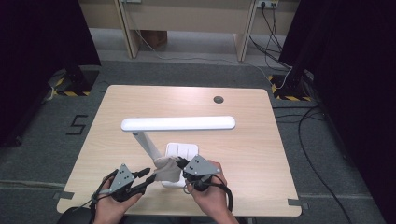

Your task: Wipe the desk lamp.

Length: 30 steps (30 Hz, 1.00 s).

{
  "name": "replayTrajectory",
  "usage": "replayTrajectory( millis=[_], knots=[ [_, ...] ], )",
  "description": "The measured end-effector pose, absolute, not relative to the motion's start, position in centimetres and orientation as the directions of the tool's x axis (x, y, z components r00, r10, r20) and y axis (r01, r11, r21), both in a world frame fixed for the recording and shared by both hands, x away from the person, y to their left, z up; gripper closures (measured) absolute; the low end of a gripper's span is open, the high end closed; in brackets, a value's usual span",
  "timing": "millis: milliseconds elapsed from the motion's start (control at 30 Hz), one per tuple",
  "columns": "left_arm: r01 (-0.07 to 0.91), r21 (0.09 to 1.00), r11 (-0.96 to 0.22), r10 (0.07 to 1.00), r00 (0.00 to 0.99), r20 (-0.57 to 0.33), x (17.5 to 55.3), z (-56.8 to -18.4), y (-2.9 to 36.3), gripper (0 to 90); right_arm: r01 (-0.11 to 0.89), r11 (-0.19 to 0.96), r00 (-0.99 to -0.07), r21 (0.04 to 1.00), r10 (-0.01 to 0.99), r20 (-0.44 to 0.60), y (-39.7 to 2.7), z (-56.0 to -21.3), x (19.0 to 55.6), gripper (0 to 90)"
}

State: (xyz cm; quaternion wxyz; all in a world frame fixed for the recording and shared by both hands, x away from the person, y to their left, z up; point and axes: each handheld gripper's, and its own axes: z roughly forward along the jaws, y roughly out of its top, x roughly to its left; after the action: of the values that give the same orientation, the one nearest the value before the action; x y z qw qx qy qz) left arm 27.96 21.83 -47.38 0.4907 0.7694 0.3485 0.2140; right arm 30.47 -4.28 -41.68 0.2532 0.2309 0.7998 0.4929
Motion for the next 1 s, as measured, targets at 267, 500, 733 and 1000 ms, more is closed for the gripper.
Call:
replayTrajectory(
  millis=[267, 500, 733, 1000],
  knots=[
    [0.356, 0.877, -0.323, 0.75, 0.662, 0.008, 29.2, -48.7, 21.7, 69.4, -0.022, 0.356, -0.716, 0.934, 0.646, -0.263, -2.9, -38.1, 30.8, 87.9],
    [0.361, 0.864, -0.35, 0.739, 0.673, 0.019, 30.0, -49.9, 20.9, 76.2, -0.121, 0.317, -0.691, 0.941, 0.653, -0.309, -1.2, -35.2, 31.1, 87.8],
    [0.351, 0.867, -0.355, 0.734, 0.679, 0.025, 30.6, -50.1, 20.4, 81.2, -0.152, 0.301, -0.674, 0.941, 0.665, -0.322, 0.2, -35.0, 31.4, 87.7],
    [0.329, 0.859, -0.393, 0.712, 0.7, 0.057, 31.0, -50.4, 19.9, 84.4, -0.166, 0.299, -0.671, 0.94, 0.664, -0.329, 1.3, -35.0, 31.9, 87.6]
  ],
)
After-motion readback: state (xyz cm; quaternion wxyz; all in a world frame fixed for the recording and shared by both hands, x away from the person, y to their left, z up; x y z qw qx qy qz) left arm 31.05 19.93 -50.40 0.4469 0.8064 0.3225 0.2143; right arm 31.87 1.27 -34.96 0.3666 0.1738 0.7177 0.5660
